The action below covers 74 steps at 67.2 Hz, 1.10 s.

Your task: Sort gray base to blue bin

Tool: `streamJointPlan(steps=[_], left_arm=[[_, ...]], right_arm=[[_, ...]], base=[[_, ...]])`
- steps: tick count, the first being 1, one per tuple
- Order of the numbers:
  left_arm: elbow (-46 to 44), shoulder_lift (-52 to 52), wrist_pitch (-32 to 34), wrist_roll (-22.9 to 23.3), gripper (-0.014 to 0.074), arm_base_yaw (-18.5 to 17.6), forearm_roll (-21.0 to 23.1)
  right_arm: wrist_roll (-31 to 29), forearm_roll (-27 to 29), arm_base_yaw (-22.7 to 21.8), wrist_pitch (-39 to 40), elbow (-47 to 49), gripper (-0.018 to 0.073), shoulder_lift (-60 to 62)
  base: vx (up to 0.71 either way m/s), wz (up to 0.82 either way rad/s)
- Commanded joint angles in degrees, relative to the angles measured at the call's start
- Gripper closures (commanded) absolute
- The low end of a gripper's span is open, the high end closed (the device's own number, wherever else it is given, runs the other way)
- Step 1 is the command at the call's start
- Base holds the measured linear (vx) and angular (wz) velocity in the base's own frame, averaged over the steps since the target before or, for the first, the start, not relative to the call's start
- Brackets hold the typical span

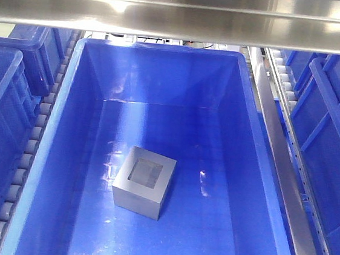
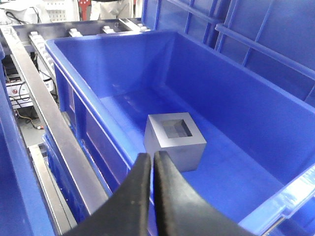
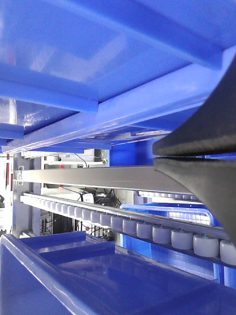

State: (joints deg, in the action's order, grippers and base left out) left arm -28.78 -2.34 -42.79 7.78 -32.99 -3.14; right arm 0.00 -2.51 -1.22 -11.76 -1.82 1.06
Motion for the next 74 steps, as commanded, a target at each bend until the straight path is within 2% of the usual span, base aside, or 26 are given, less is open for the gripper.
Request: streamJointPlan(steps=[1, 11, 20, 27, 32, 45, 52, 57, 68, 74], left_arm=[[-1.2, -0.8, 3.9, 0.2, 0.0605, -0.3, 0.4], [-1.2, -0.8, 3.9, 0.2, 0.0605, -0.3, 0.4], [0.3, -0.8, 9.7, 0.0, 0.0603, 0.7, -2.1], [3.4, -0.8, 16.9, 0.0, 0.0604, 6.9, -1.3], [6.1, -0.8, 21.3, 0.1, 0.0604, 13.9, -1.0], [12.9, -0.5, 26.2, 0.1, 0.0604, 29.9, 1.4], [17.0, -0.5, 28.4, 0.1, 0.0604, 35.3, 1.4], [20.9, -0.5, 32.6, 0.1, 0.0604, 37.1, 1.3], [30.1, 0.1, 46.8, 0.1, 0.0604, 37.2, -0.1], [29.7, 2.5, 44.2, 0.1, 0.0604, 37.1, -1.9]], right_arm=[[-0.7, -0.5, -0.4, 4.6, -0.3, 0.0564, 0.4], [-0.7, -0.5, -0.4, 4.6, -0.3, 0.0564, 0.4], [-0.7, -0.5, -0.4, 4.6, -0.3, 0.0564, 0.4], [-0.7, -0.5, -0.4, 4.6, -0.3, 0.0564, 0.4], [-0.7, -0.5, -0.4, 4.6, -0.3, 0.0564, 0.4], [-0.7, -0.5, -0.4, 4.6, -0.3, 0.0564, 0.4], [-0.7, -0.5, -0.4, 4.6, -0.3, 0.0564, 0.4], [-0.7, -0.5, -0.4, 4.6, -0.3, 0.0564, 0.4], [-0.7, -0.5, -0.4, 4.5, -0.3, 0.0564, 0.4], [-0.7, -0.5, -0.4, 4.6, -0.3, 0.0564, 0.4]], base=[[0.00, 0.00], [0.00, 0.00], [0.00, 0.00], [0.00, 0.00], [0.00, 0.00], [0.00, 0.00], [0.00, 0.00], [0.00, 0.00], [0.00, 0.00], [0.00, 0.00]])
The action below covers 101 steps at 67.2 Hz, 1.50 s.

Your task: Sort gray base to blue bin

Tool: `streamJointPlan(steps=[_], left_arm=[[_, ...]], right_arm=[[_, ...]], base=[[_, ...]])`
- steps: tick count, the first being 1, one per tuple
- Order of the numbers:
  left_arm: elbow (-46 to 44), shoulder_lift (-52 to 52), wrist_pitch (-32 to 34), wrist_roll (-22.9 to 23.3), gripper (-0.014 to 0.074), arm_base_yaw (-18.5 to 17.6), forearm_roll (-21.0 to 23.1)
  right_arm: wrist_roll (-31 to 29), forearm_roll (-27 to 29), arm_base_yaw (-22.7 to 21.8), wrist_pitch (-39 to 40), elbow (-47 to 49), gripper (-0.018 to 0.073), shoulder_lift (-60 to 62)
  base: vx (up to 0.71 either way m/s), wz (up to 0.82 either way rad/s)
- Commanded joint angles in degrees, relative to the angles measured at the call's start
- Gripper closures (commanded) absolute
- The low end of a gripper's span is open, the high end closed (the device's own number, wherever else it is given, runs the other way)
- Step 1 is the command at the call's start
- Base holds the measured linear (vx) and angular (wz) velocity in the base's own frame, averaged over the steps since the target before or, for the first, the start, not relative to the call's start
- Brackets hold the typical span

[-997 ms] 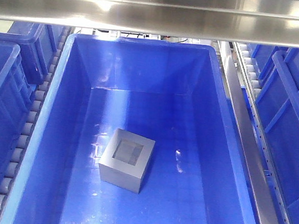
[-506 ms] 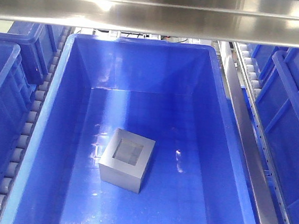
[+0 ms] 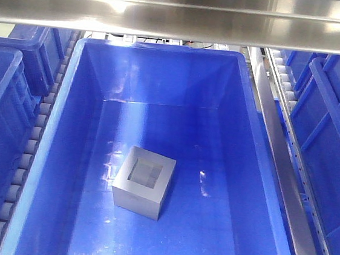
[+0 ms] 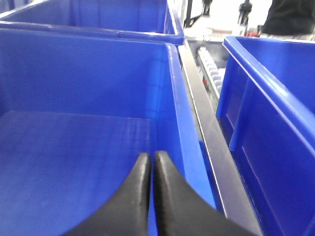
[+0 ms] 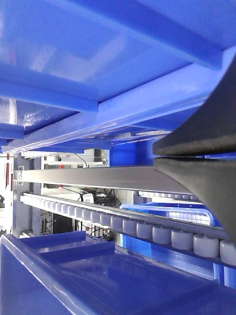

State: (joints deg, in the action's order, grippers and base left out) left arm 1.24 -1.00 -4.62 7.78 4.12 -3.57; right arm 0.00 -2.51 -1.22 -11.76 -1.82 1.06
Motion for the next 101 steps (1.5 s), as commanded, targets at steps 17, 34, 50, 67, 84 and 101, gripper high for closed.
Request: streamJointPlan(steps=[17, 34, 50, 67, 84, 101], left_arm=[[-0.3, 2.7, 4.9, 0.1, 0.0604, -0.3, -3.8], [-0.3, 2.7, 4.9, 0.1, 0.0604, -0.3, -3.8], [-0.3, 2.6, 4.6, 0.1, 0.0604, -0.3, -3.8], [-0.3, 2.6, 4.6, 0.1, 0.0604, -0.3, -3.8], [-0.3, 2.6, 4.6, 0.1, 0.0604, -0.3, -3.8], [-0.3, 2.6, 4.6, 0.1, 0.0604, -0.3, -3.8]], right_arm=[[-0.7, -0.5, -0.4, 4.6, -0.3, 0.0564, 0.4], [-0.7, -0.5, -0.4, 4.6, -0.3, 0.0564, 0.4], [-0.7, -0.5, -0.4, 4.6, -0.3, 0.0564, 0.4], [-0.7, -0.5, -0.4, 4.7, -0.3, 0.0564, 0.4], [-0.7, -0.5, -0.4, 4.7, -0.3, 0.0564, 0.4], [-0.7, -0.5, -0.4, 4.7, -0.3, 0.0564, 0.4]], base=[[0.00, 0.00], [0.00, 0.00], [0.00, 0.00], [0.00, 0.00], [0.00, 0.00], [0.00, 0.00]])
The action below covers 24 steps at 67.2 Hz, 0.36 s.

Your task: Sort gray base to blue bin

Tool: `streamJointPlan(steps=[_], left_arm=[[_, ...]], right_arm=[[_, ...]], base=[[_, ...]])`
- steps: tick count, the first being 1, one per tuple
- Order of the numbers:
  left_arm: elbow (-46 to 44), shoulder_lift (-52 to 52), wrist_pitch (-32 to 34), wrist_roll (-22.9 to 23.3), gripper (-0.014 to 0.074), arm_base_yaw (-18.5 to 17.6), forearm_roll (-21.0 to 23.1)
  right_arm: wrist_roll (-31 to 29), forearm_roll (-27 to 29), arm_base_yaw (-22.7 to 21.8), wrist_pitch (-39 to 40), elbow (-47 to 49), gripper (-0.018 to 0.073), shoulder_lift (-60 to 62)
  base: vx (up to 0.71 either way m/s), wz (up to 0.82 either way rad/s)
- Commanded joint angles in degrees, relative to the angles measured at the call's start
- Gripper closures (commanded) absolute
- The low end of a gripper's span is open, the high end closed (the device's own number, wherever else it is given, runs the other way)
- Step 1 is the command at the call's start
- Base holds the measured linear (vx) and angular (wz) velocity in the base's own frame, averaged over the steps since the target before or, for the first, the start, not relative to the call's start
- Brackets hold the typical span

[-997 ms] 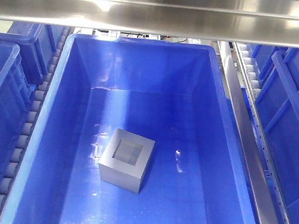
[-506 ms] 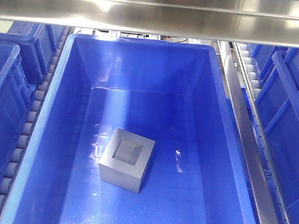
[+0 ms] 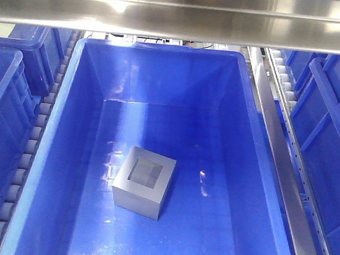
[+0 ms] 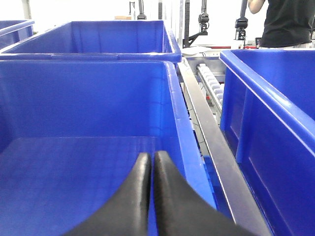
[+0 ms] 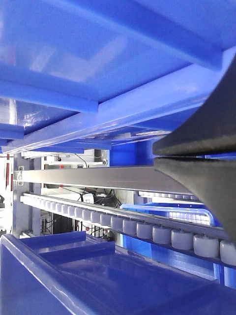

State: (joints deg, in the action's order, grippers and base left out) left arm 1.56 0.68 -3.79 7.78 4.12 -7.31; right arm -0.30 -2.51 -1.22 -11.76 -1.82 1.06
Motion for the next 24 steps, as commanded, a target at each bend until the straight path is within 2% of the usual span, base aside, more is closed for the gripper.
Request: streamJointPlan(steps=[1, 24], left_arm=[[-0.6, 0.9, 3.8, 0.1, 0.0604, -0.3, 0.0], [-0.6, 0.9, 3.8, 0.1, 0.0604, -0.3, 0.0]], right_arm=[[-0.4, -0.5, -0.4, 4.7, -0.3, 0.0564, 0.4], [-0.4, -0.5, -0.4, 4.7, -0.3, 0.0564, 0.4]], base=[[0.00, 0.00], [0.00, 0.00]])
